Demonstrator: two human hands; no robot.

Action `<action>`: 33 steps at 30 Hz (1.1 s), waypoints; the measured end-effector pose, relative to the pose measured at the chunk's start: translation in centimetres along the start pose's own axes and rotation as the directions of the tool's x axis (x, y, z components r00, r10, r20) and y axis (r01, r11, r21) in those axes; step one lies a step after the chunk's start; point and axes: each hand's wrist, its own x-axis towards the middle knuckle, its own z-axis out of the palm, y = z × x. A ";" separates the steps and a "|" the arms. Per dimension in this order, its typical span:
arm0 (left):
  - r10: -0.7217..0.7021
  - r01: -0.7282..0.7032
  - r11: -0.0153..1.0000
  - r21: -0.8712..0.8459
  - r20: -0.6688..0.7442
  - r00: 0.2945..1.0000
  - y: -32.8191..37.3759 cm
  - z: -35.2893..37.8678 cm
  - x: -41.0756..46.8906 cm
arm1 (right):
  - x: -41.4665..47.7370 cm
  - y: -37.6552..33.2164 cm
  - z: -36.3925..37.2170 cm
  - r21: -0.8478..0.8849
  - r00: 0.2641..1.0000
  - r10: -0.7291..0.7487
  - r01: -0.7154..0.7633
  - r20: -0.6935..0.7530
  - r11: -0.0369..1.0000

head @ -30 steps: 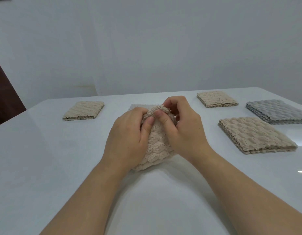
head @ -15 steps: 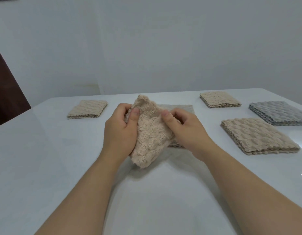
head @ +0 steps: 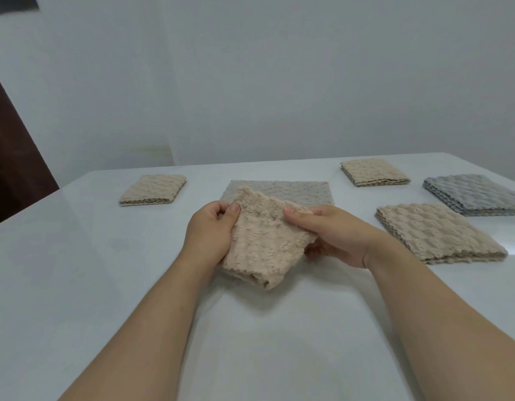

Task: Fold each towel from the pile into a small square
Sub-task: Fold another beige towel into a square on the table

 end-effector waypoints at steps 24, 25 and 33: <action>0.154 -0.155 0.988 -0.007 0.161 0.975 -0.3 0.7 -0.6 | 2.4 2.0 0.0 0.107 0.887 -0.017 0.075 -0.461 0.991; 0.129 -0.126 0.992 -0.029 0.177 0.976 -0.2 0.8 -0.7 | 2.4 2.0 0.0 0.145 0.887 0.005 0.070 -0.462 0.987; -0.165 0.231 0.893 -0.386 0.196 0.967 0.8 0.4 -0.8 | 1.3 0.4 0.9 0.490 0.980 0.078 0.022 -0.181 0.871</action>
